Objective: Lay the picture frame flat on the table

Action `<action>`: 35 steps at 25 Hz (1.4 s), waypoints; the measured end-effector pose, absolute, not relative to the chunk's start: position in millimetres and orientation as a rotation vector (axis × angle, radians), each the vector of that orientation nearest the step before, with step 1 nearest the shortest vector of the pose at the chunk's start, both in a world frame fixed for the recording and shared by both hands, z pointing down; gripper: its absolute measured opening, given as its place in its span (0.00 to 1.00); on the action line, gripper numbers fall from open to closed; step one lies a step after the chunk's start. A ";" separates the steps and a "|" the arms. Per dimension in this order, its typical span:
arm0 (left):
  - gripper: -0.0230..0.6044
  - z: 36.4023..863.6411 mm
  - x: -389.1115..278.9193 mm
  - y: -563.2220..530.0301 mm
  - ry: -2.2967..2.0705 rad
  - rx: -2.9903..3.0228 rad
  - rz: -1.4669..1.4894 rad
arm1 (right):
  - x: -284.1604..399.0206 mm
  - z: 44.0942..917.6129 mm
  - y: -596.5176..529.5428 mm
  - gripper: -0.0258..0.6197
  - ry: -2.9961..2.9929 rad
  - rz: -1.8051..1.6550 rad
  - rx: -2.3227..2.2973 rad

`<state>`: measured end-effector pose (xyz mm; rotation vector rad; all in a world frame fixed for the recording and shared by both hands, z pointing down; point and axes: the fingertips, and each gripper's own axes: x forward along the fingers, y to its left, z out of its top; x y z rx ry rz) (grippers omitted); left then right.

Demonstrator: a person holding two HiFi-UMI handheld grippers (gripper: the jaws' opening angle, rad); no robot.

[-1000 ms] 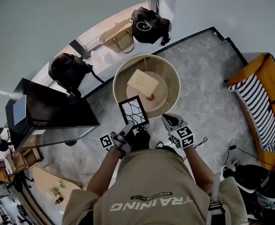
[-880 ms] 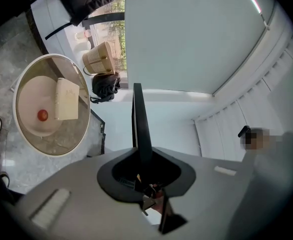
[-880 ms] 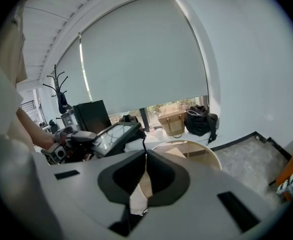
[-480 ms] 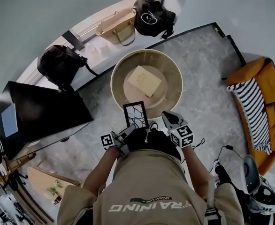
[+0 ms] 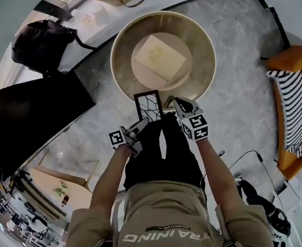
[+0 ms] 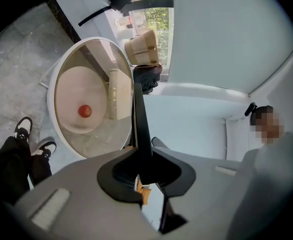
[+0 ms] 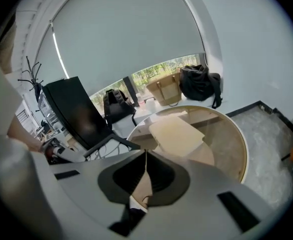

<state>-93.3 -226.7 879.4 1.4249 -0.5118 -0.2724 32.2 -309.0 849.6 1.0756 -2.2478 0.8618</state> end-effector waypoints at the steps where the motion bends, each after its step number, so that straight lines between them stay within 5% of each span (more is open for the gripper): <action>1: 0.12 896.0 -92.2 -232.6 -0.522 1.417 -0.277 | 32.3 867.1 -312.5 0.05 -2.240 0.853 1.081; 23: 0.12 1000.8 -71.8 -260.8 -0.553 1.337 -0.267 | 20.2 980.9 -317.0 0.05 -2.236 0.880 1.098; 35: 0.12 1037.1 -72.5 -258.2 -0.732 1.389 0.031 | 27.5 999.5 -305.1 0.05 -2.205 0.915 1.108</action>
